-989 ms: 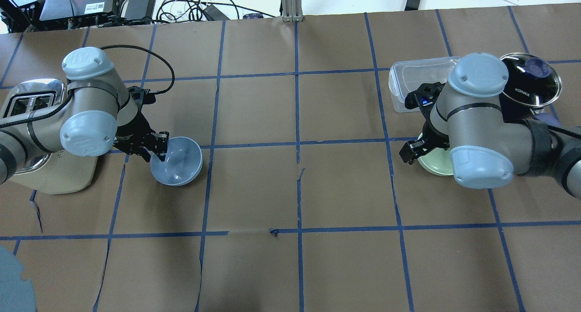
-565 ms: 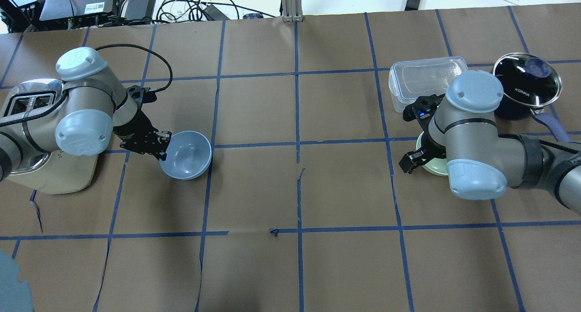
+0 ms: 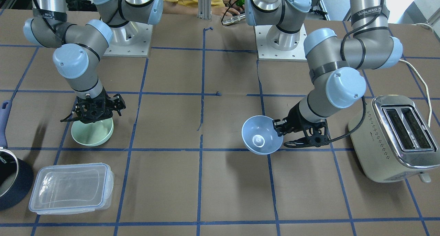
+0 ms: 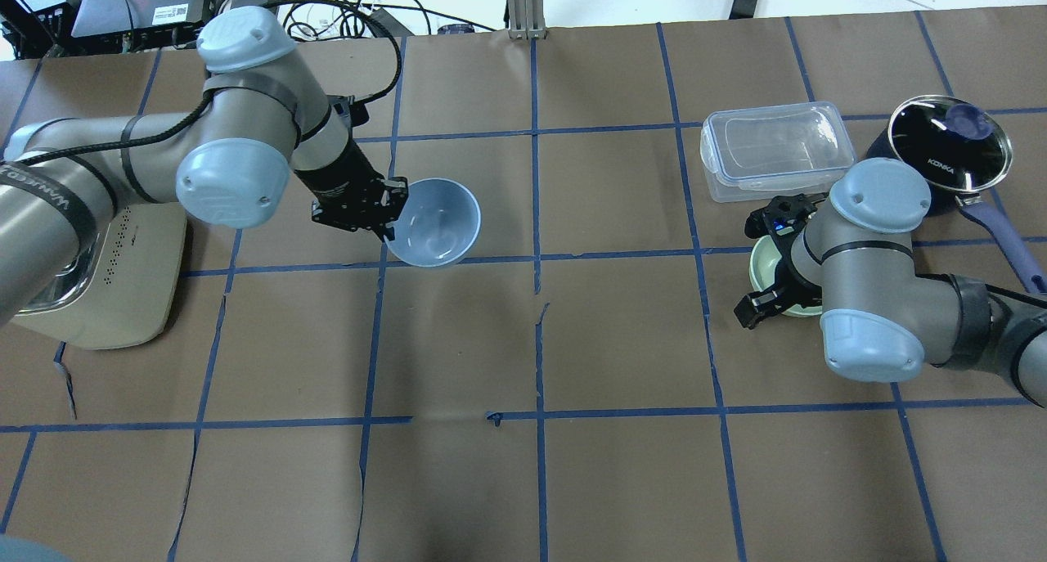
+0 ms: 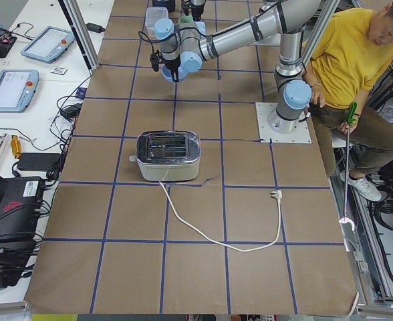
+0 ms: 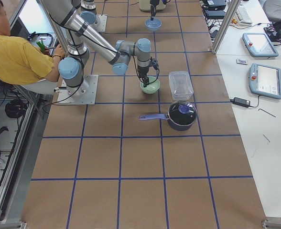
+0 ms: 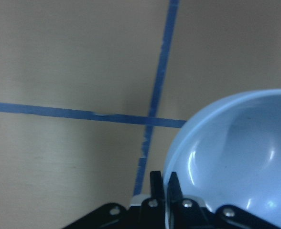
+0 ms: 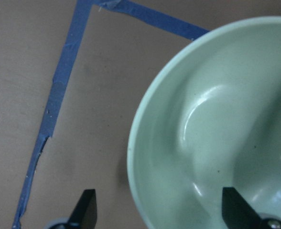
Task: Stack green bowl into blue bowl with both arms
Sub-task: 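Carry the light blue bowl to center with left gripper while right grips green bowl, then release blue bowl and raise left gripper while right gripper lifts green bowl, then move the pale green bowl with the right gripper over the light blue bowl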
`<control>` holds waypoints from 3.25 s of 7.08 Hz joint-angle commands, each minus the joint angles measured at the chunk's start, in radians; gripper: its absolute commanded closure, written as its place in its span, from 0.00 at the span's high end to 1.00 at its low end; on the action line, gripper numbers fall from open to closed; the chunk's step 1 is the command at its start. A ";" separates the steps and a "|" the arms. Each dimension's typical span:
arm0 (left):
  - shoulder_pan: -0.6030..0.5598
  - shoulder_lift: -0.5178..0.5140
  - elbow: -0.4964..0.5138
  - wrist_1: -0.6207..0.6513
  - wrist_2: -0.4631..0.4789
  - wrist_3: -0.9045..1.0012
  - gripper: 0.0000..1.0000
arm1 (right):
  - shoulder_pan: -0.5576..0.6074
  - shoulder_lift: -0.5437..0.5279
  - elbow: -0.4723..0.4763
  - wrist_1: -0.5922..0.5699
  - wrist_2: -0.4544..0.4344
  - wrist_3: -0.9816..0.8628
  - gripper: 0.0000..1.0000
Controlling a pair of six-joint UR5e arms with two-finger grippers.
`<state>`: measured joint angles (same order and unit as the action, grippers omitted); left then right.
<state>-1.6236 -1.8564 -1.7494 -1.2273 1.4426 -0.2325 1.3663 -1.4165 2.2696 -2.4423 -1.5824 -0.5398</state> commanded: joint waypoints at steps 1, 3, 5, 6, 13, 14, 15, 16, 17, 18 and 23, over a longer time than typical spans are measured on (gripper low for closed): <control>-0.151 -0.033 0.007 0.021 -0.031 -0.174 0.00 | -0.001 -0.001 -0.001 -0.003 0.012 0.004 0.01; -0.200 -0.066 -0.027 0.104 -0.037 -0.253 0.00 | -0.004 -0.015 -0.002 0.008 -0.001 0.011 0.00; -0.206 -0.072 -0.087 0.198 -0.036 -0.254 0.00 | -0.006 -0.062 -0.016 0.064 -0.039 0.015 0.00; -0.208 -0.072 -0.096 0.193 -0.037 -0.257 0.00 | -0.004 -0.074 -0.053 0.141 -0.041 0.018 0.00; -0.103 0.037 0.124 -0.076 -0.009 -0.060 0.88 | 0.064 -0.071 -0.412 0.620 -0.042 0.238 0.00; -0.066 0.080 0.170 -0.169 0.101 0.064 0.89 | 0.130 -0.068 -0.427 0.618 -0.044 0.361 0.00; -0.021 0.130 0.194 -0.201 0.149 0.158 0.92 | 0.190 -0.067 -0.435 0.615 -0.042 0.482 0.00; 0.022 0.176 0.192 -0.218 0.151 0.211 0.92 | 0.245 -0.049 -0.441 0.606 -0.042 0.609 0.00; 0.042 0.222 0.197 -0.237 0.153 0.214 0.92 | 0.316 -0.024 -0.475 0.591 -0.042 0.770 0.00; 0.044 0.256 0.195 -0.236 0.156 0.216 0.97 | 0.394 0.026 -0.528 0.591 -0.051 0.966 0.00; 0.054 0.243 0.221 -0.347 0.153 0.211 1.00 | 0.641 0.258 -0.719 0.595 -0.074 1.536 0.00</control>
<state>-1.5761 -1.6047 -1.5510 -1.5053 1.5906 -0.0208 1.9737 -1.1957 1.5659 -1.8426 -1.6604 0.9029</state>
